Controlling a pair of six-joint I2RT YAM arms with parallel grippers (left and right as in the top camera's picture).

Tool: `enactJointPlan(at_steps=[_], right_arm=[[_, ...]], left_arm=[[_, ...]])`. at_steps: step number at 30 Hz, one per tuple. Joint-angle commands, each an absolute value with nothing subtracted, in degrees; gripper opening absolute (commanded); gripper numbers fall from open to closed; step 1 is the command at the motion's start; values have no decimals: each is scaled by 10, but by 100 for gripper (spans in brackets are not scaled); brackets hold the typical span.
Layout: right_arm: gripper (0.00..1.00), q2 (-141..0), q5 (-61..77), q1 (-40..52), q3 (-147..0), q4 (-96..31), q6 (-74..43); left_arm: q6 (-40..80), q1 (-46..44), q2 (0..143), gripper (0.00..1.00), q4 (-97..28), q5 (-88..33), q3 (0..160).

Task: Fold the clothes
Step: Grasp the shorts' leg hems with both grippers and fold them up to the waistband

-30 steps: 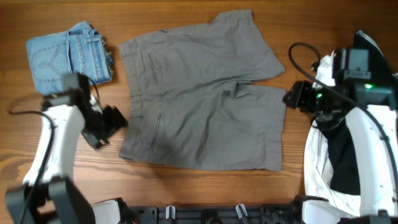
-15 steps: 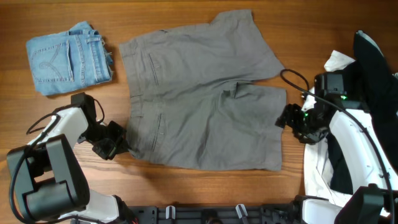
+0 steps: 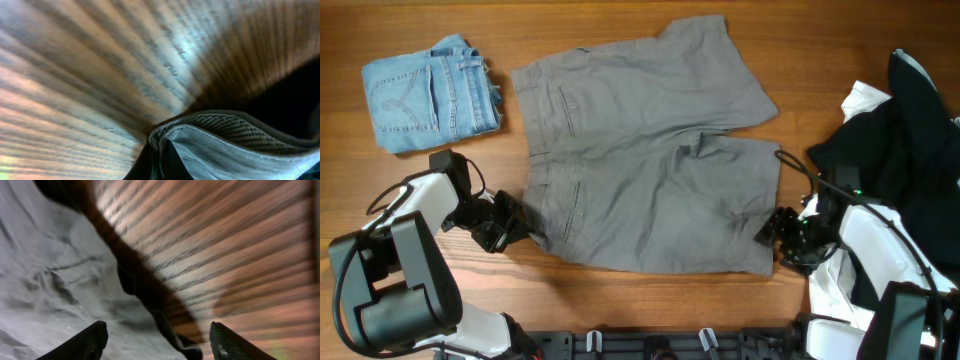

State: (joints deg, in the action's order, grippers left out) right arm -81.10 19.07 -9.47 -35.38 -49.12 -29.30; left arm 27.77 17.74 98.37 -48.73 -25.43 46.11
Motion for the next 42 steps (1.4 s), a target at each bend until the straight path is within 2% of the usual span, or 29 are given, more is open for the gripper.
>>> enactJointPlan(at_steps=[1,4,5,7,8,9,10,11,12,16,19,22,28,31,34,37,39,42], right_arm=[[69,-816,213,-65,-332,-480,-325],[55,-816,210,-52,-329,-475,-348],[53,-816,210,-52,-329,-473,-354],[61,-816,215,-47,-322,-474,-362],[62,-816,215,-43,-316,-474,-361],[58,-816,212,-37,-308,-471,-362],[33,-816,206,-34,-300,-467,-362],[14,-816,204,-34,-299,-464,-361],[5,-815,204,-34,-300,-462,-348],[4,-805,182,-34,-354,-515,-279],[4,-769,140,-34,-449,-607,-251],[4,-716,132,-34,-587,-706,-239],[4,-684,97,-34,-789,-796,-237],[4,-689,121,-34,-795,-781,-244],[4,-697,116,-34,-795,-675,-237],[4,-723,136,-34,-795,-557,-264],[4,-751,147,-34,-795,-522,-279],[4,-823,187,-34,-795,-446,-279]], left_arm=[[257,176,1005,4,-467,-229,450],[257,176,1005,4,-467,-229,450],[257,176,1005,4,-467,-229,450],[257,176,1005,4,-467,-229,450],[257,176,1005,4,-466,-229,450],[257,176,1005,4,-466,-229,450],[257,176,1005,4,-466,-229,450],[256,176,1005,4,-467,-229,450],[249,176,1005,4,-467,-229,450],[225,177,993,4,-498,-229,474],[211,186,941,4,-555,-229,515],[212,220,851,4,-655,-179,579],[212,318,670,4,-730,-136,637],[212,339,598,4,-728,-136,639],[212,338,570,4,-704,-135,639],[212,309,609,4,-659,-136,639],[212,276,641,4,-619,-136,639],[215,225,699,4,-499,-136,639]])
